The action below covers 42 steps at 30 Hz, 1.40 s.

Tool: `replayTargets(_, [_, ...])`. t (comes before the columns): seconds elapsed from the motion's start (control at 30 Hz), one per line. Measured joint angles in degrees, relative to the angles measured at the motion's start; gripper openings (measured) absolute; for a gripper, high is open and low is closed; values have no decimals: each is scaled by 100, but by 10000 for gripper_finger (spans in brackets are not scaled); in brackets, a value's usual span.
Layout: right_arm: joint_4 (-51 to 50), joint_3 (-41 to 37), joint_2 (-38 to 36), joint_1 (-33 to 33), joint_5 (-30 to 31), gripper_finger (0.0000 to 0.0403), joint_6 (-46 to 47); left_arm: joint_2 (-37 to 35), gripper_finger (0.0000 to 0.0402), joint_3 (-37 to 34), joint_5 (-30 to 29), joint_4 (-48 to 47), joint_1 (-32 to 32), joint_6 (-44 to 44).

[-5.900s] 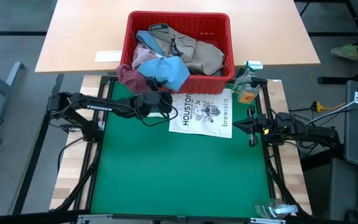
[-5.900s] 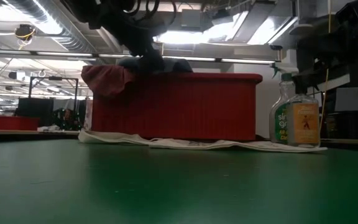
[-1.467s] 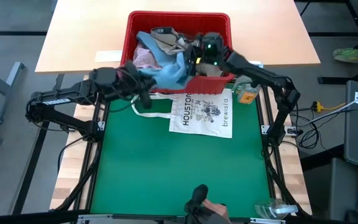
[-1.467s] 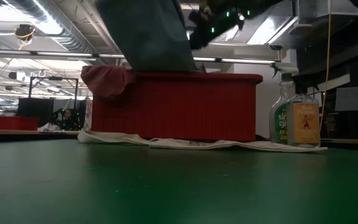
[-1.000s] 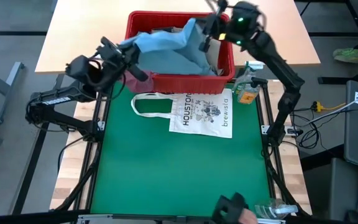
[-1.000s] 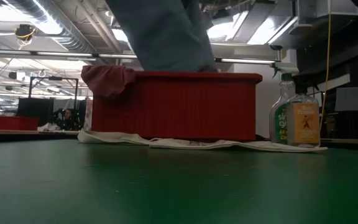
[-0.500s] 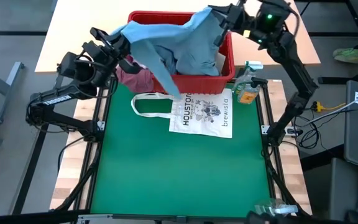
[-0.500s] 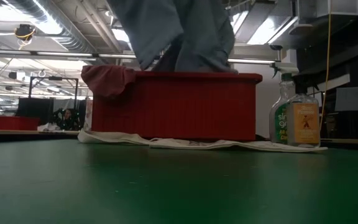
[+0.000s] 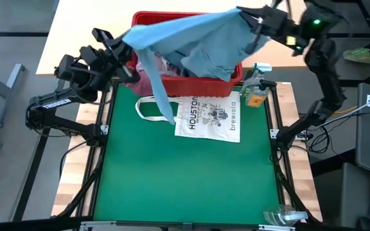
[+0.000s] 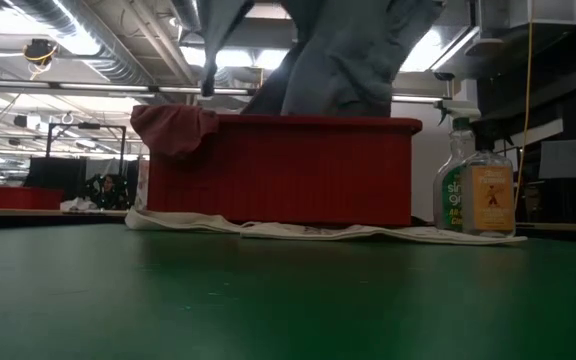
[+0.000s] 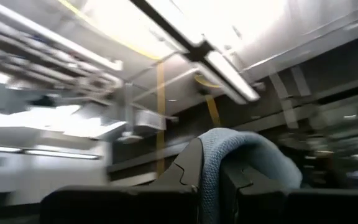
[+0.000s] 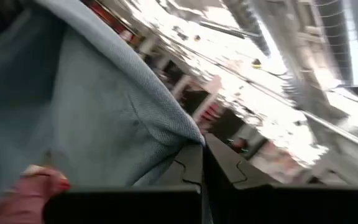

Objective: Fold Laundry from Bin
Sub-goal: Fold the blue pants from the red laundry basket

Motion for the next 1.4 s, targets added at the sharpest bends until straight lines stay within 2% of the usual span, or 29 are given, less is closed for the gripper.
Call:
replayTargets(0.27, [-633,-1,-639,-2,-1386,1,706,-161,9,0,15,-723,-984,-9])
replayTargets(0.53, [-452,-11,-1010,-2,-3402,1,1902,-175,9,0,-3,-761,-1982,-7])
replayTargets(0.63, [-301,-11,-1036,-2,-3913,1,2376,-175,9,0,-12,-770,-2273,-8])
replayTargets(0.87, [-85,-17,-1033,-7,-4333,1,3006,-175,9,0,-43,-746,-2725,-13])
replayTargets(1.0, [325,-15,-1033,-5,-4883,0,3500,-175,9,45,-16,-705,-2976,-16])
replayTargets(1.17, [1043,39,-1121,429,-5229,1,4368,-240,9,281,112,-698,-3428,-22])
replayTargets(1.27, [943,36,-1179,714,-5290,1,4509,-196,9,305,-142,-1088,-3695,-20])
replayTargets(1.4, [524,19,-1147,1060,-5277,1,4492,-176,9,283,-916,-1716,-3959,-19])
